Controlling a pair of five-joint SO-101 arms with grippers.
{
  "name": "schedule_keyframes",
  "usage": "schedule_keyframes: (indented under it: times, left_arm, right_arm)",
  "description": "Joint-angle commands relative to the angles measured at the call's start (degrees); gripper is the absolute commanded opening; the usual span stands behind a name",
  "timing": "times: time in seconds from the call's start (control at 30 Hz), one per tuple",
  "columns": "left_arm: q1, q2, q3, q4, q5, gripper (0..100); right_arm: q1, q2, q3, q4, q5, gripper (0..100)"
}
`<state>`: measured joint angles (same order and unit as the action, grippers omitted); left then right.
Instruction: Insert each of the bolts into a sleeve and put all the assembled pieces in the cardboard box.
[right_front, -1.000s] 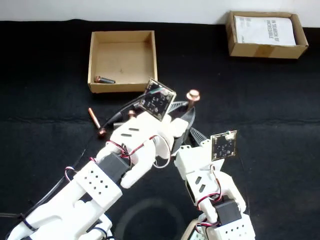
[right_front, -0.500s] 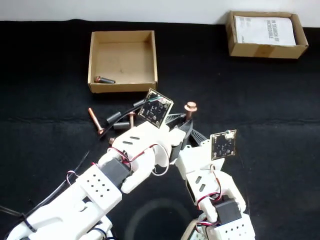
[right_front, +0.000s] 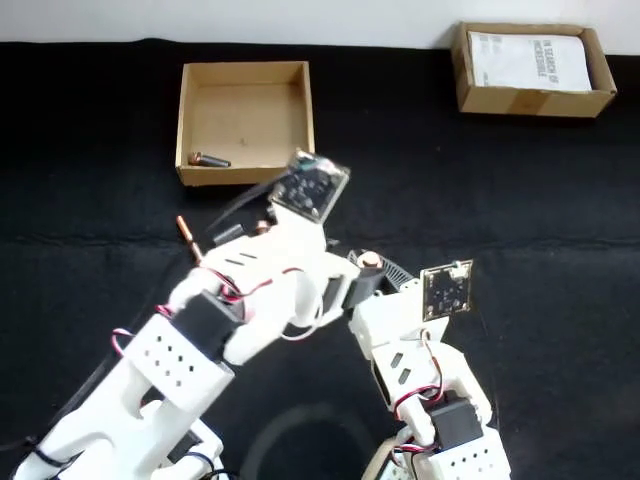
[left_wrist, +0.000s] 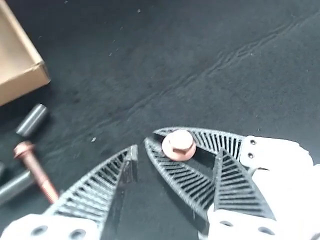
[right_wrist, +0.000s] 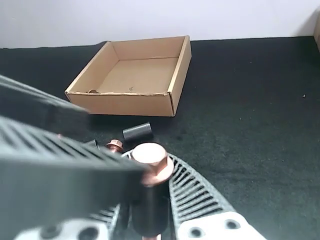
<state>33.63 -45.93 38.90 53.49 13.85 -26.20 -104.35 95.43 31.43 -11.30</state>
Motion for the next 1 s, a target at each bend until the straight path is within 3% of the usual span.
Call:
schedule_keyframes:
  times: [0.0,0.3,0.43,0.53,0.8,0.97]
  left_arm:
    - [-1.1,-0.9,-8.7,7.0,0.1,25]
    - [-1.7,-14.7,-15.7,19.8,-0.1,23]
    - [-7.6,-22.1,-13.0,23.4,-0.3,11]
    - [-14.2,-27.1,-7.5,23.7,-4.4,0]
    - [-33.1,-41.6,14.4,13.3,-6.0,1]
    - [-39.4,-50.8,31.4,2.2,-6.0,1]
  right_arm:
    - [0.7,-0.7,-1.6,-1.4,2.3,0.6]
    - [1.6,-0.7,-1.8,-5.3,4.0,0.6]
    - [1.6,-0.5,-6.4,-5.1,4.0,0.6]
    - [1.6,2.8,-12.0,-5.1,4.0,0.6]
    - [2.9,31.6,-39.9,-5.1,3.7,0.6]
    - [2.9,50.8,-57.3,-5.1,3.7,0.6]
